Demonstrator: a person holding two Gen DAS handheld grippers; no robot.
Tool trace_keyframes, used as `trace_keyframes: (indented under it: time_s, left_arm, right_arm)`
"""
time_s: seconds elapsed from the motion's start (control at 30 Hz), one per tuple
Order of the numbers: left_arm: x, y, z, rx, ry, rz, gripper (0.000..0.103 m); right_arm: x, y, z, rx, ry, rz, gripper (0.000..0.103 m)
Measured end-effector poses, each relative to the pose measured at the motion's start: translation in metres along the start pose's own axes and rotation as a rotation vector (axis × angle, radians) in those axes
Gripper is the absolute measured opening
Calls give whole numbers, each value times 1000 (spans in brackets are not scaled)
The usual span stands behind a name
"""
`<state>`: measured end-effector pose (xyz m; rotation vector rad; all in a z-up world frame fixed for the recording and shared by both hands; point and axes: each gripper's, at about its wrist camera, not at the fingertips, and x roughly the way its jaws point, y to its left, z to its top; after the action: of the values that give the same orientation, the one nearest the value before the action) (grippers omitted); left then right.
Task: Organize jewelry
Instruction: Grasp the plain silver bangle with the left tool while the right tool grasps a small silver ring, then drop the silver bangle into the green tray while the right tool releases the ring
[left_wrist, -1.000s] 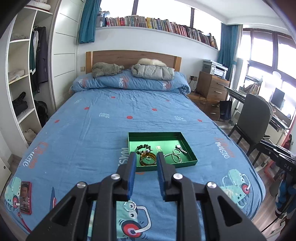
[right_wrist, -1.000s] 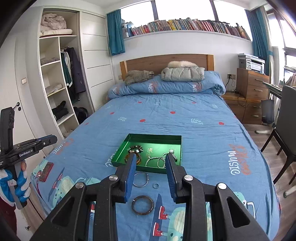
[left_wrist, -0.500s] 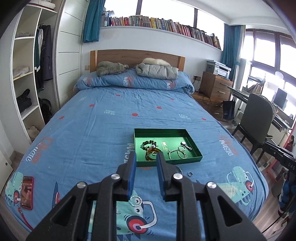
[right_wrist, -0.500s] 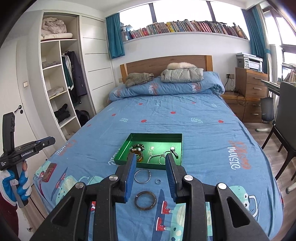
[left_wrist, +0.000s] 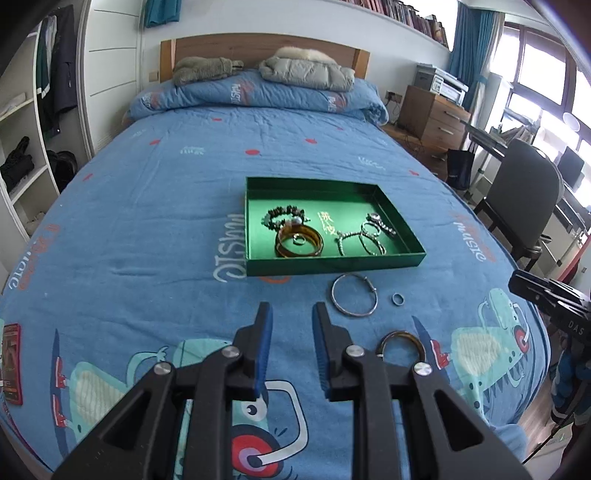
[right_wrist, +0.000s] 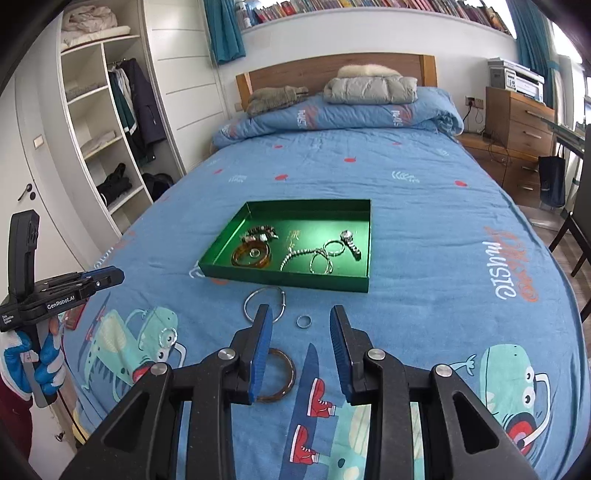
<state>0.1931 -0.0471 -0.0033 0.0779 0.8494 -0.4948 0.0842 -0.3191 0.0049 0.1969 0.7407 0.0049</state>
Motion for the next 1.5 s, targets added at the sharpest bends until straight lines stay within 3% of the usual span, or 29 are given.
trace_keyframes:
  time_s: [0.37,0.73,0.97,1.03,1.17,1.5]
  left_arm:
    - [112,-37,-7,42,182,-117,21]
    - [183,-50,5,68,263,-104,21]
    - [194,-61,7,153,259,-75,19]
    - [194,-60,6,155,259,-77,14]
    - [189,-60,3,149,237,-63,4]
    - [149,-68,-7,209,143,-4,4]
  right_arm:
    - [92,-9,-14,-49,159,82,32]
    - [163,-7,-20,-126,274,139,32]
    - [183,-6,-20,-151,281,125,31]
    - [185,-7,-21,-156,281,105,21]
    - [179,-12,-25,-141,270,119,20]
    - [145,-19,-30,-108,209,90,20]
